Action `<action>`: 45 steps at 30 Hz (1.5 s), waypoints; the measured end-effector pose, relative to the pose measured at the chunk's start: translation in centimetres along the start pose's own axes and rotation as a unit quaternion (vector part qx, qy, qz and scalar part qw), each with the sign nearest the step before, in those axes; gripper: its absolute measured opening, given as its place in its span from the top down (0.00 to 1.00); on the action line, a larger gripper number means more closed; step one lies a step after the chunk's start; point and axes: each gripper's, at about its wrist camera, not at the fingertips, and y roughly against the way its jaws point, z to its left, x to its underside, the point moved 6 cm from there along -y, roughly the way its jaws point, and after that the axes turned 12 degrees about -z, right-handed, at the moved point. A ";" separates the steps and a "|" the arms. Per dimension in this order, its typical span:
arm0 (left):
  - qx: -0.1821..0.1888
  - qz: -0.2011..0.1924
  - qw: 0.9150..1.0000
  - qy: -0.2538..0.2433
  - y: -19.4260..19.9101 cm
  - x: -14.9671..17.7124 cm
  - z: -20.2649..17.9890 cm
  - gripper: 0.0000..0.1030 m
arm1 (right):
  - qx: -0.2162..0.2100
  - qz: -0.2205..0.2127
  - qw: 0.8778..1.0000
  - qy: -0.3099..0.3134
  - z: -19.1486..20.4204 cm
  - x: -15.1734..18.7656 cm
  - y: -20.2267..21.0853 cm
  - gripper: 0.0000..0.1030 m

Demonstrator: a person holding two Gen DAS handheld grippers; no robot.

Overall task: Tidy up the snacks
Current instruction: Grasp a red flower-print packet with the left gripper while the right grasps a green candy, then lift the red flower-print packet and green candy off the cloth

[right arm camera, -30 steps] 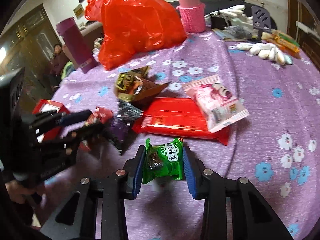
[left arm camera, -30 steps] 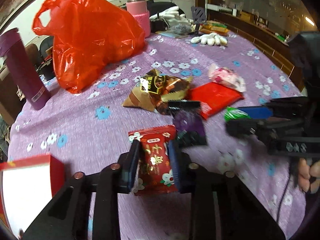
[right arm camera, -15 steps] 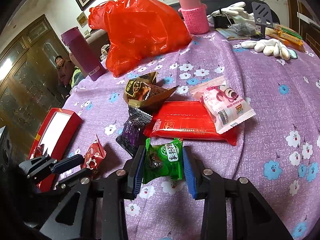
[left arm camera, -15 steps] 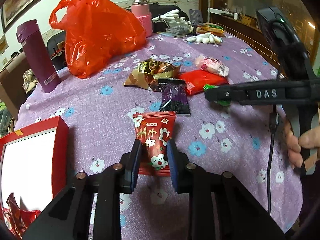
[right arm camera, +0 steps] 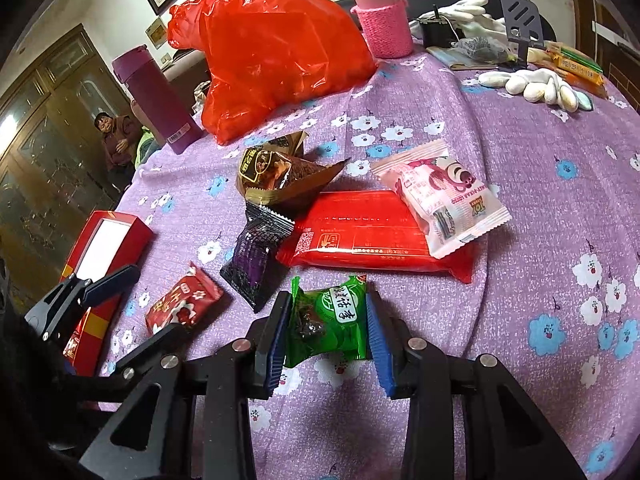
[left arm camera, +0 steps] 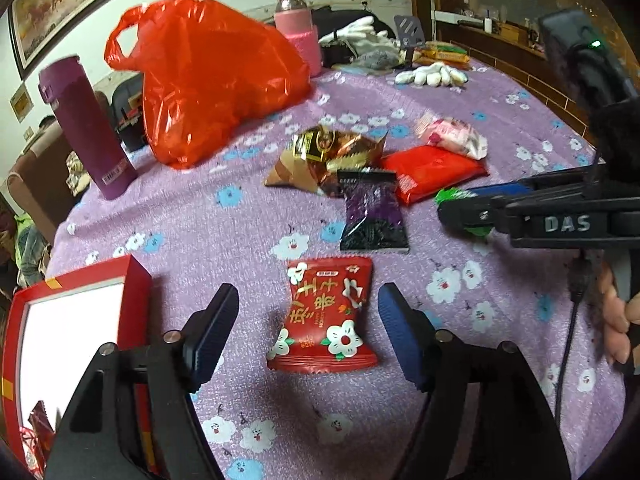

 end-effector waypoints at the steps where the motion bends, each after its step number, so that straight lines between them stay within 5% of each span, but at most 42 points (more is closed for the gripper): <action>1: 0.000 0.009 1.000 0.002 -0.3 0.2 0.1 0.30 | 0.000 0.000 1.000 0.000 0.0 0.0 0.0 0.63; 12: 0.012 0.025 0.999 0.020 -1.2 0.7 0.6 0.33 | 0.003 0.000 1.000 0.004 0.2 0.0 -0.1 0.61; 29: 0.032 0.015 0.999 0.016 -1.2 0.4 0.1 0.63 | 0.007 -0.001 1.000 0.011 0.2 0.0 -0.1 0.60; 45: 0.039 -0.011 0.996 0.076 0.3 0.1 2.4 0.68 | 0.002 -0.008 1.000 0.005 0.4 -0.2 0.2 0.63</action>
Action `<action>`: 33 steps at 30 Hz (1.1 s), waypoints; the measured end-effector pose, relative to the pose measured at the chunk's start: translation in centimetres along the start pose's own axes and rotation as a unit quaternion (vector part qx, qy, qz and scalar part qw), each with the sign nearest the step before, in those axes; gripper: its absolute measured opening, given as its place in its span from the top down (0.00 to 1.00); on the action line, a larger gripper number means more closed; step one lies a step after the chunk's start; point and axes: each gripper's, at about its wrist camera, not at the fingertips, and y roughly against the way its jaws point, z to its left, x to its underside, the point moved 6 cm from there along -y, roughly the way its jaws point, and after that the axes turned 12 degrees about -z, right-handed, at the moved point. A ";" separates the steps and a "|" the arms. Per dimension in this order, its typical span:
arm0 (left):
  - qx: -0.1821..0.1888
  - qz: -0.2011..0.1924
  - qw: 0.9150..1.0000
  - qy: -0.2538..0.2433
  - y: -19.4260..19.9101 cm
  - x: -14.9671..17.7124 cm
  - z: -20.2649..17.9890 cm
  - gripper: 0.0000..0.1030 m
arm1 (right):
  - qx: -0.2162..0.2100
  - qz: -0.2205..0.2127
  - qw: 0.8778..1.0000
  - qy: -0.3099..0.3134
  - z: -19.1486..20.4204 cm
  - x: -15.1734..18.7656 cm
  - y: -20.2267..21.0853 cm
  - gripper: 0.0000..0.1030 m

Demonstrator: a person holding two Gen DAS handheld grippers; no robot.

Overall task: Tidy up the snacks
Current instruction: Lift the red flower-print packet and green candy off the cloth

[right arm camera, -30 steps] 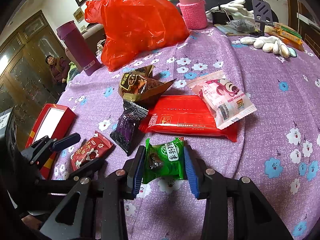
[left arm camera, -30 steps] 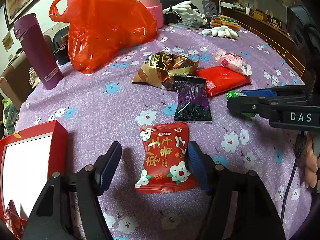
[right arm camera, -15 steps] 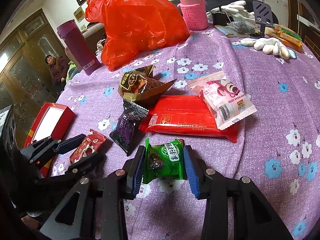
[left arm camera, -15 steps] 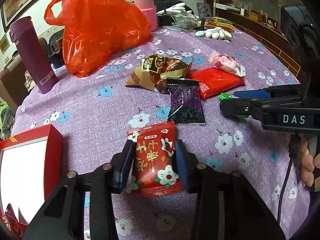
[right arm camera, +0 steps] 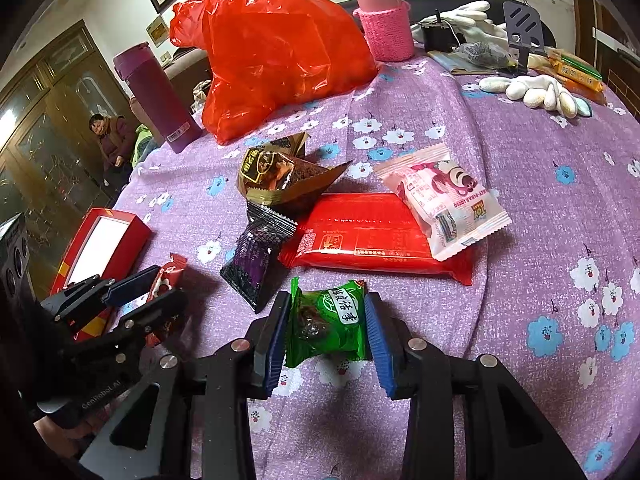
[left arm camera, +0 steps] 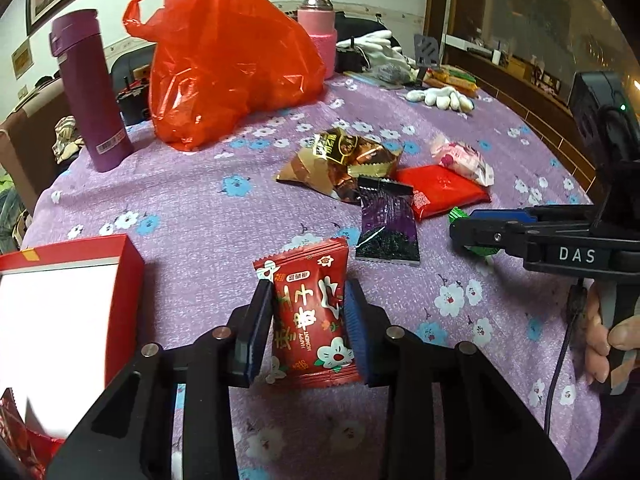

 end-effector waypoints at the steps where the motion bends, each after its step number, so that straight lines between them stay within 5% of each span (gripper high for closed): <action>1: 0.002 -0.003 1.000 0.003 0.4 0.0 0.1 0.68 | -0.001 -0.001 1.000 0.000 0.1 0.0 0.1 0.64; 11: 0.010 -0.036 0.999 0.003 4.5 -0.7 0.3 0.68 | -0.040 -0.028 0.999 0.019 2.0 -0.5 1.2 0.71; 14: 0.010 -0.040 0.999 0.013 5.4 -0.4 0.8 0.68 | -0.018 -0.021 0.999 0.028 1.7 -0.3 0.6 0.71; 18: 0.013 -0.032 0.999 0.011 5.0 0.3 0.6 0.68 | -0.018 0.016 0.999 0.030 1.6 0.9 -0.6 0.65; 24: 0.011 -0.014 1.000 0.013 4.0 0.6 1.0 0.67 | 0.013 0.006 0.994 0.110 3.6 1.7 -0.8 0.50; 27: 0.001 -0.007 1.000 0.004 3.4 0.2 1.0 0.56 | 0.027 0.003 0.991 0.135 3.8 1.8 -0.9 0.56; 29: 0.004 -0.003 1.000 -0.005 2.9 -0.2 0.5 0.48 | 0.029 0.001 0.990 0.137 3.9 1.8 -0.8 0.80; 33: 0.013 0.013 0.998 -0.053 1.6 -0.9 -1.5 0.36 | 0.034 0.001 0.993 0.109 2.9 1.3 -0.7 0.80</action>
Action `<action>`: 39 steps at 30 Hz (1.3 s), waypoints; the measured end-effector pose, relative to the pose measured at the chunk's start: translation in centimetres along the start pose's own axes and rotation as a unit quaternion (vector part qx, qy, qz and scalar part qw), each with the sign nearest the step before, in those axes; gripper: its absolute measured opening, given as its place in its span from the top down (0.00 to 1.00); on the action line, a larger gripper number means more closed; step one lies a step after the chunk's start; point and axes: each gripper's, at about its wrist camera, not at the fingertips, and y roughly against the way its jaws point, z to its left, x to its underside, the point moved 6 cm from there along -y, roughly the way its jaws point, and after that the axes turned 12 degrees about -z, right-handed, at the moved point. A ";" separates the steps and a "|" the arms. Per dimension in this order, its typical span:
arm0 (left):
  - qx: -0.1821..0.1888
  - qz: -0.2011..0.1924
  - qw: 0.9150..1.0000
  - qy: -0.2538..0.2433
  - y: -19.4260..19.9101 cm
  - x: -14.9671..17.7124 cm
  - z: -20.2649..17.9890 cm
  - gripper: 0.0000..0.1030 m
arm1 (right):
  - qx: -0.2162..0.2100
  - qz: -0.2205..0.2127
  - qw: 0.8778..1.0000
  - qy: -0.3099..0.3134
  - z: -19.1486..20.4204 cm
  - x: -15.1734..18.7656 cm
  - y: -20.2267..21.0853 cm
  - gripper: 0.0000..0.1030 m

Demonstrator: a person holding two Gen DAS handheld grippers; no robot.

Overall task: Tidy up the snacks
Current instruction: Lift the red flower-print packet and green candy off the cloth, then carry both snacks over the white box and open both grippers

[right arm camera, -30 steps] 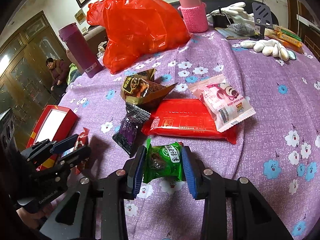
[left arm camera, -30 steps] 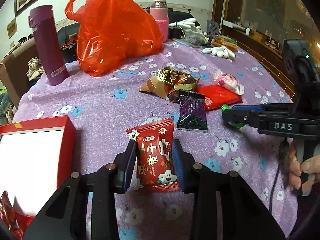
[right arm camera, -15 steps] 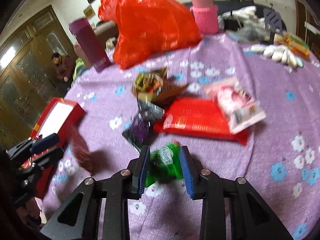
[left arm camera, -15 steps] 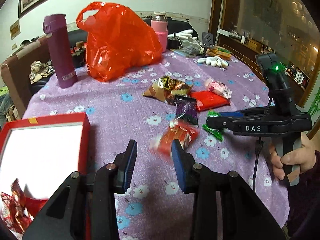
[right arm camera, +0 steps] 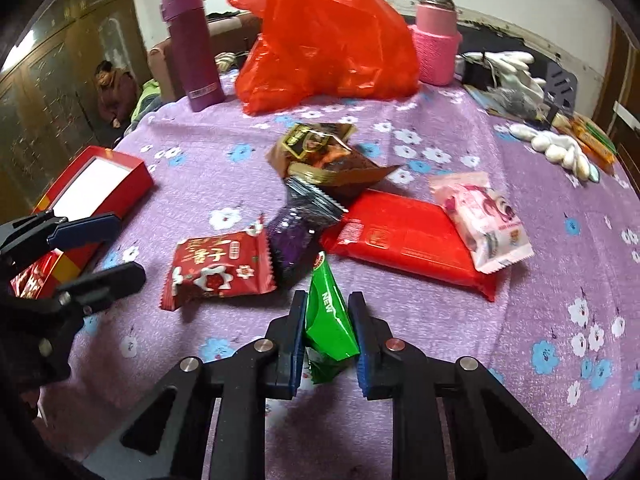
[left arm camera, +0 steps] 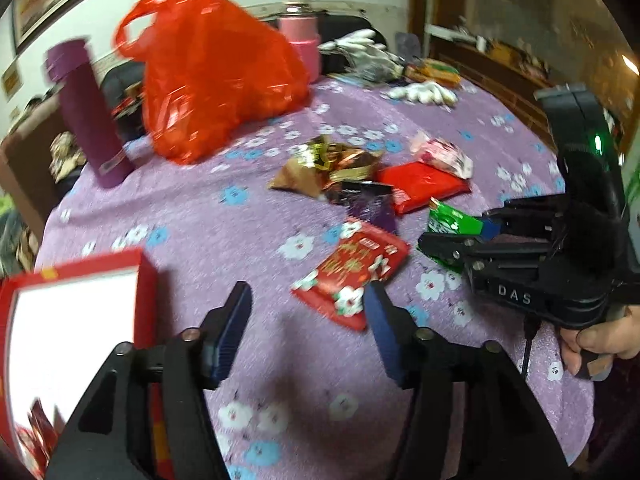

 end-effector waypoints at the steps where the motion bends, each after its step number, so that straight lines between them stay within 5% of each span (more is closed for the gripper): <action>1: 0.004 0.009 1.000 -0.017 -0.5 -0.2 -0.7 0.30 | 0.001 -0.001 1.000 -0.009 -0.3 -0.1 0.0 0.80; 8: 0.021 0.027 0.997 -0.070 -2.9 -0.3 -2.8 0.30 | 0.010 -0.042 0.991 -0.128 -5.1 -1.3 1.5 0.80; 16: 0.039 0.041 0.998 -0.001 -4.7 0.8 -1.7 0.30 | 0.009 -0.041 0.989 -0.139 -5.4 -1.4 1.2 0.80; 18: 0.037 0.031 0.999 -0.001 -4.7 0.7 -2.0 0.36 | 0.010 -0.039 0.989 -0.140 -5.4 -1.3 1.2 0.79; 20: 0.039 0.020 0.999 0.000 -4.4 0.7 -2.5 0.54 | 0.013 -0.037 0.990 -0.138 -5.3 -1.2 1.0 0.79; 39: 0.059 -0.014 0.997 0.047 -0.6 1.0 -2.8 0.54 | 0.001 -0.051 0.989 -0.137 -4.9 -1.5 1.2 0.79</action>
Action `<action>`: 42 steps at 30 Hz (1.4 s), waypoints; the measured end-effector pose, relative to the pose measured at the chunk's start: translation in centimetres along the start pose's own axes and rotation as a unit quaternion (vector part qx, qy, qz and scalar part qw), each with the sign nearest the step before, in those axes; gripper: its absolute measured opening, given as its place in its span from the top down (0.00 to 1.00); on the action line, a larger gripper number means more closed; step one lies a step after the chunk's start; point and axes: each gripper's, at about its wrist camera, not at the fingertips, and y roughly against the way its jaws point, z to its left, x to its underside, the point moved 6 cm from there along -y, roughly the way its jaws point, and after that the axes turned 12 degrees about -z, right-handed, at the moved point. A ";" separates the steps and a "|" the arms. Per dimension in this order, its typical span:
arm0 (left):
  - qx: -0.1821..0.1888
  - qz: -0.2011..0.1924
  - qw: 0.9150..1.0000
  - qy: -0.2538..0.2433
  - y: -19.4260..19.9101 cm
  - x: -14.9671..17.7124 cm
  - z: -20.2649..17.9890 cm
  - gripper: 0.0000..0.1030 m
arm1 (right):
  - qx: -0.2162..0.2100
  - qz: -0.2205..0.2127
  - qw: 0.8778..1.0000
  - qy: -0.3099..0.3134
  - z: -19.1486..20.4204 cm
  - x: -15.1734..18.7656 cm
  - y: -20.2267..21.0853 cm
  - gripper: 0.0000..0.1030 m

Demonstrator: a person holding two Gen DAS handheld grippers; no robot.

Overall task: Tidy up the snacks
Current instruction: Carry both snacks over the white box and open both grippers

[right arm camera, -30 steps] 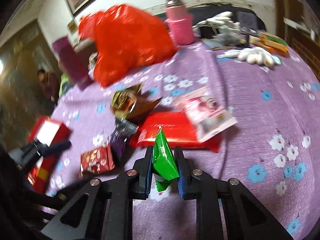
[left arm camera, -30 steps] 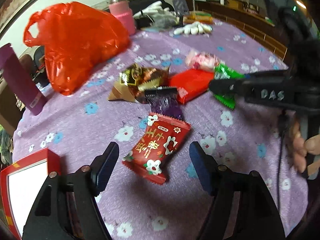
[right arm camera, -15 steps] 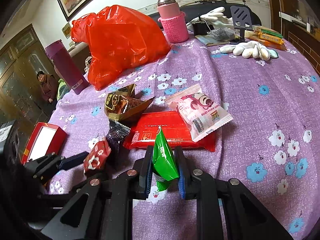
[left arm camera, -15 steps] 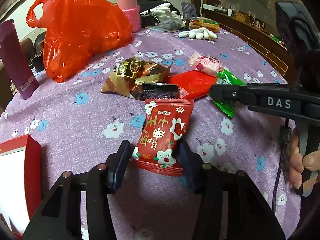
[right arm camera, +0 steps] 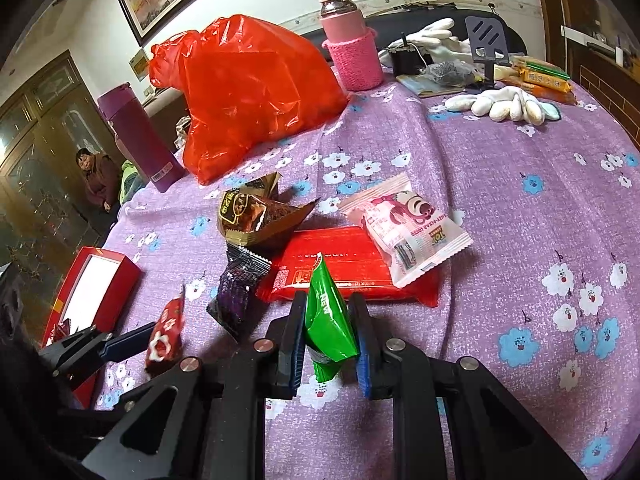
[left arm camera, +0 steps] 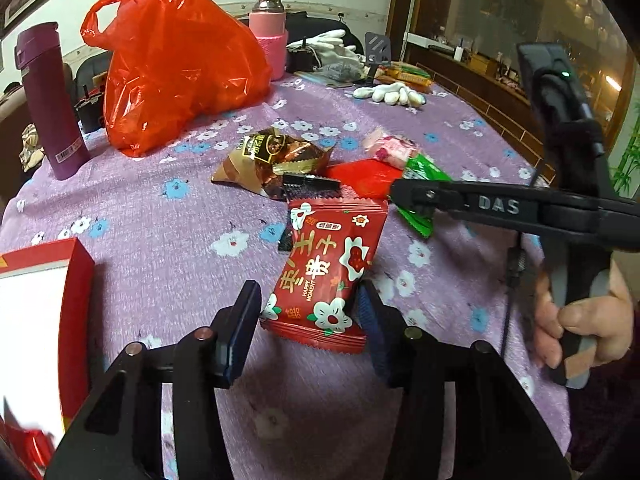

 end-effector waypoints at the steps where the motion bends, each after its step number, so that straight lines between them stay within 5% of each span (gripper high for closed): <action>1: 0.003 -0.001 1.000 0.003 0.3 0.0 0.0 0.54 | -0.001 -0.003 1.000 0.001 0.1 -0.1 0.1 0.79; 14: 0.015 -0.061 0.998 0.020 6.1 -0.8 1.0 0.54 | -0.035 -0.042 0.998 0.030 3.1 -0.6 1.3 0.80; 27: -0.027 -0.126 0.990 0.054 13.0 -0.8 7.2 0.53 | -0.142 -0.061 0.984 0.086 16.2 0.5 2.1 0.79; 42: -0.111 -0.142 0.975 0.127 17.5 2.7 17.0 0.53 | -0.218 0.002 0.967 0.131 29.1 4.1 -1.7 0.80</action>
